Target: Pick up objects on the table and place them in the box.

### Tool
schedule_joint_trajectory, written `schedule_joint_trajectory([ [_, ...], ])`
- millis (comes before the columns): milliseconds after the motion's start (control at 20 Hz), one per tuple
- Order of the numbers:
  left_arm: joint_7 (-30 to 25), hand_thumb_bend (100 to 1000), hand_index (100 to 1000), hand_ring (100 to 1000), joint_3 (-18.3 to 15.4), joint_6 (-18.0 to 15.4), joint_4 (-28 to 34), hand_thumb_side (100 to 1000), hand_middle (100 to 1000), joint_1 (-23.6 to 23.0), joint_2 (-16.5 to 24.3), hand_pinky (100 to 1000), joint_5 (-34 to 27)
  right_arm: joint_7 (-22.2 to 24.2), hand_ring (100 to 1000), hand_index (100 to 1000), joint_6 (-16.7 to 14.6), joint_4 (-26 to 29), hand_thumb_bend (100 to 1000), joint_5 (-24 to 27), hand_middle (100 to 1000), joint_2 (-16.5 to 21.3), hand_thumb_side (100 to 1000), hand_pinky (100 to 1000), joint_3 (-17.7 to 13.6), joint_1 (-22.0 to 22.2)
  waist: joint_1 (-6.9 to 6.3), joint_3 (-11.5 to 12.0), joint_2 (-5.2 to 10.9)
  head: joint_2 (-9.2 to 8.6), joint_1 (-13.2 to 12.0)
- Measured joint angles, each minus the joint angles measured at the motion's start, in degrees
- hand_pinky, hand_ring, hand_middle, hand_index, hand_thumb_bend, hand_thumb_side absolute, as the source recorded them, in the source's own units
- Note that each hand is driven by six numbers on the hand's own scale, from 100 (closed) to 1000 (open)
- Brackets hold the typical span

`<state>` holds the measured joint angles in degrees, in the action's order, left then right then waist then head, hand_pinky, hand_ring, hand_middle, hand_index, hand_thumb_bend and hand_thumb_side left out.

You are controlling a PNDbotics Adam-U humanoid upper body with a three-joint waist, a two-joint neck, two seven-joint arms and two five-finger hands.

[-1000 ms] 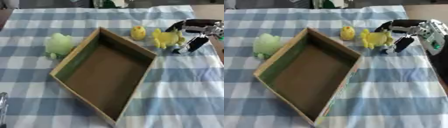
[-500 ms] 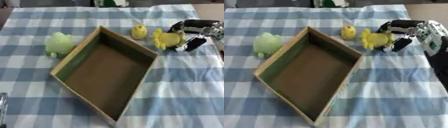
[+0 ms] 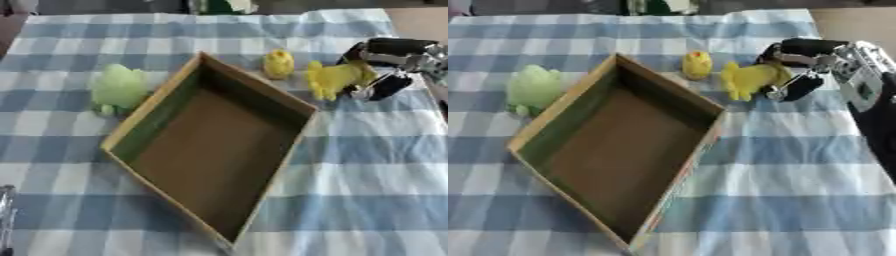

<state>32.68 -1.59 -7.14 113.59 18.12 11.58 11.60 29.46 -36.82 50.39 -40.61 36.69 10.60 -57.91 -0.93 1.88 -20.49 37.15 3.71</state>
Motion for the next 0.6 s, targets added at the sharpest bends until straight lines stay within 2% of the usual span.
schedule_joint_trajectory([
  [100, 0.0, 100, 793, 544, 0.0, 0.0, 0.0, 699, 565, 0.0, 0.0, 472, 0.0, -0.4, 717, 646, -0.4, 1.6, 100, 1.0, 464, 0.0, 101, 724, 0.0, 0.0, 0.00, 0.0, 0.01, 0.00, 0.0],
  [400, 0.0, 100, 793, 545, 0.0, 0.0, 0.0, 698, 565, 0.0, 0.0, 473, 0.0, -0.7, 668, 597, -0.7, 9.3, 100, 5.4, 408, 0.1, 100, 703, 0.0, -0.4, -0.02, -0.1, 0.28, 0.01, 0.3],
  [600, 0.0, 100, 793, 544, 0.0, 0.0, 0.0, 698, 565, 0.0, 0.0, 473, 0.0, -0.6, 656, 584, 0.4, 15.6, 100, 8.8, 395, 0.2, 107, 696, 0.1, -1.4, -0.03, -0.1, 0.38, 0.01, 0.7],
])
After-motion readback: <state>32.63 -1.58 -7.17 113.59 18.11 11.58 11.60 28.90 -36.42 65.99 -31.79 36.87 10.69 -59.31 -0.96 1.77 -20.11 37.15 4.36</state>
